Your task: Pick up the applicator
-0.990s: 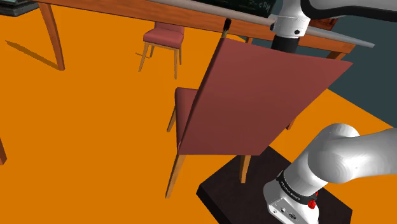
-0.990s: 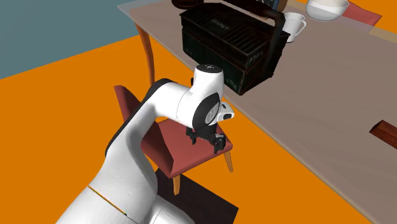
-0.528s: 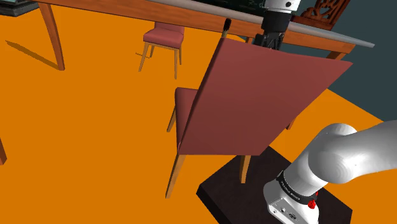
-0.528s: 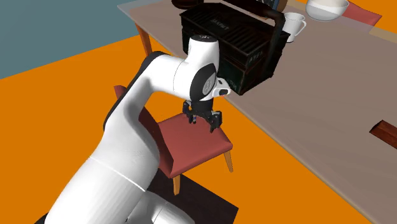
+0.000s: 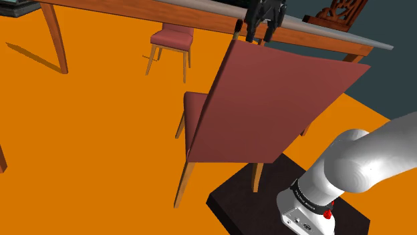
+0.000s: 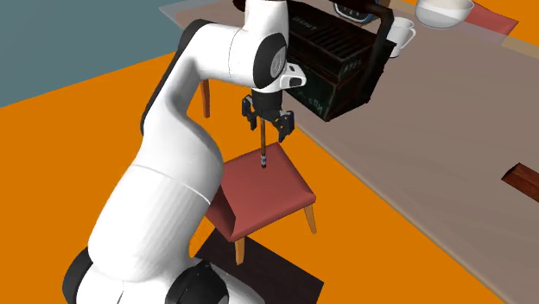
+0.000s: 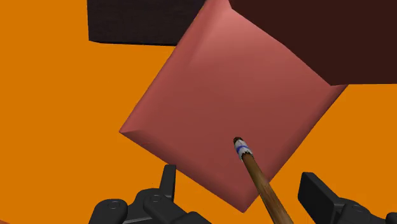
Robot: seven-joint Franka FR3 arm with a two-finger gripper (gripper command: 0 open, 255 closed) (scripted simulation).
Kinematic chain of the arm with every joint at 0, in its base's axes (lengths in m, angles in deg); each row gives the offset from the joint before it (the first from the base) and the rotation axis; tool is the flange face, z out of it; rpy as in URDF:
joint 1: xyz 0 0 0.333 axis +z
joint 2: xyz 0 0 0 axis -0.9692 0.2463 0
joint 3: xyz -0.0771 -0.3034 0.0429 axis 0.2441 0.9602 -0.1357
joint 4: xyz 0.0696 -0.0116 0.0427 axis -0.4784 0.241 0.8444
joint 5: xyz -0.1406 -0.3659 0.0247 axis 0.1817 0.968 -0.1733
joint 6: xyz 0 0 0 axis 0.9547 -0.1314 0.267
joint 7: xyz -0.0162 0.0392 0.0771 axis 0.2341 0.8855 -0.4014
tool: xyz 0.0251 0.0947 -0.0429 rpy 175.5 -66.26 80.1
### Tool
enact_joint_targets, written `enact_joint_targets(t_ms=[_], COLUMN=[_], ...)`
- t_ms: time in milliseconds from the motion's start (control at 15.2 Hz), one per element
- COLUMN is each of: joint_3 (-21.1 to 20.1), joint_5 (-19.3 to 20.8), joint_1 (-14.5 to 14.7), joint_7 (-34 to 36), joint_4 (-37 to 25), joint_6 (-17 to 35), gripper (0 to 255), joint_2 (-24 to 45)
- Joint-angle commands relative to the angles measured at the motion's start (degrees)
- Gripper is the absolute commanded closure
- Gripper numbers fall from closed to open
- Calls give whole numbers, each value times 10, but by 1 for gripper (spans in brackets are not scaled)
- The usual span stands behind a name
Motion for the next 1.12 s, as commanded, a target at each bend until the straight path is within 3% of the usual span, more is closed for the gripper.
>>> enact_joint_targets(t_ms=[0, 396, 858, 990, 1056], joint_3=[-11, -39, -35, -35, -33], joint_5=[-3, 1, -5, -5, -5], joint_1=[2, 8, 8, 8, 7], joint_7=[19, 72, 66, 66, 63], joint_4=[-54, -228, -122, -122, -117], joint_6=[-10, -59, 9, 9, 12], gripper=[0, 0, 0, 0, 255], joint_2=[33, 134, 96, 96, 94])
